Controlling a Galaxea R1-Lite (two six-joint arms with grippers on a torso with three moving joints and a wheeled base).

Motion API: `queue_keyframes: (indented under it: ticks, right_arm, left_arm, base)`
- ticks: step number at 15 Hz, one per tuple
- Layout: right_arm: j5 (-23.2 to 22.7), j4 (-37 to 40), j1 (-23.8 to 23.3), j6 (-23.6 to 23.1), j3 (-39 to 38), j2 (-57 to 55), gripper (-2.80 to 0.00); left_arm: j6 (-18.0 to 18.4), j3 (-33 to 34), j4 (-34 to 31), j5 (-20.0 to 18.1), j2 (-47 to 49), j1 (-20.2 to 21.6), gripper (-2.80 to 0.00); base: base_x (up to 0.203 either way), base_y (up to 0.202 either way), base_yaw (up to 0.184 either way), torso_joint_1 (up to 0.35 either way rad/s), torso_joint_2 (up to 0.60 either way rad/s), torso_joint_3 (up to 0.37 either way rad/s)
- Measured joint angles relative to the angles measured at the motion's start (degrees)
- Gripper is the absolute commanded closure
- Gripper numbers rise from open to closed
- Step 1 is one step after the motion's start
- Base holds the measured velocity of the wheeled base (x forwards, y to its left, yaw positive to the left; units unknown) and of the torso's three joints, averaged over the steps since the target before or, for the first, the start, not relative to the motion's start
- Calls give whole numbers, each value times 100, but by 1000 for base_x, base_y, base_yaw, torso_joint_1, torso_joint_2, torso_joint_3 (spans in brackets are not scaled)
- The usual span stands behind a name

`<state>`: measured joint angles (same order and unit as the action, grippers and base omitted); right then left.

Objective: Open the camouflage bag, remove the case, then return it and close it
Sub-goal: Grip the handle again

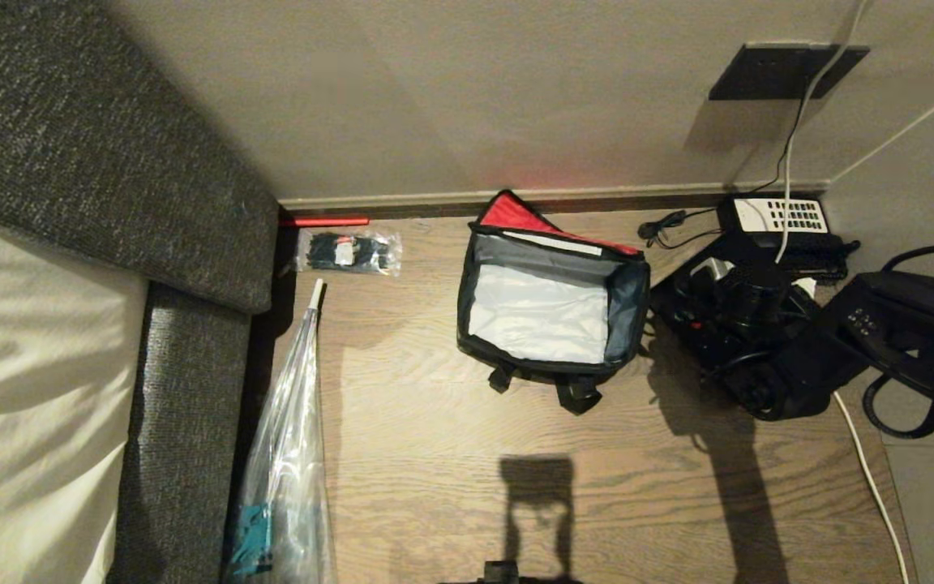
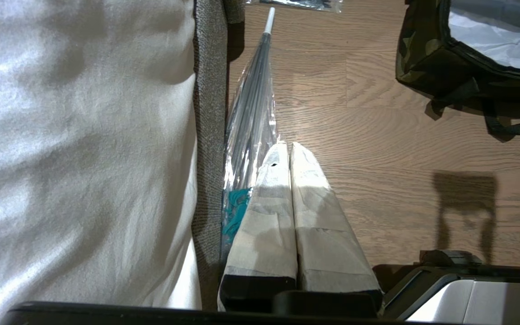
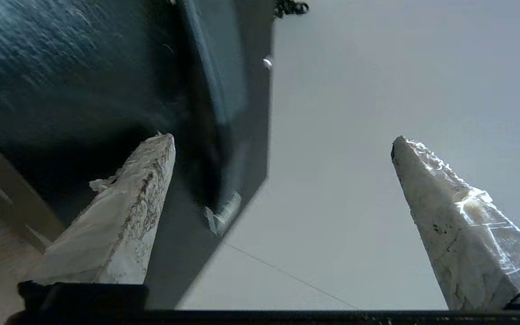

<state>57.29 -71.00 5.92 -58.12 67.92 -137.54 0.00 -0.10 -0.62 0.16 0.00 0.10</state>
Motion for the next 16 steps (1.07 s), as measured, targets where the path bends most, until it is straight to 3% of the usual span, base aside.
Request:
queue_keyframes:
  ticks: [4,11,15,16]
  right_arm:
    - [62,-81,-100,-144,644,-455,-280]
    - [68,-80,-866,-685,1507,-920,-280]
    - [67,-113,-1080,-909,1899,-1124,-280]
    - [70,-113,-1087,-919,1921,-1143,-52]
  left_arm:
    - [0,0,0,0,0,-2,0]
    - [0,0,2,0,0,-2,0]
    - [0,0,0,-2,0,-2,0]
    - [2,0,2,-2,0,-2,0]
  base:
    - [0,0,0,0,0,0]
    - [0,0,0,0,0,0]
    - [0,0,0,0,0,0]
    - [0,0,0,0,0,0]
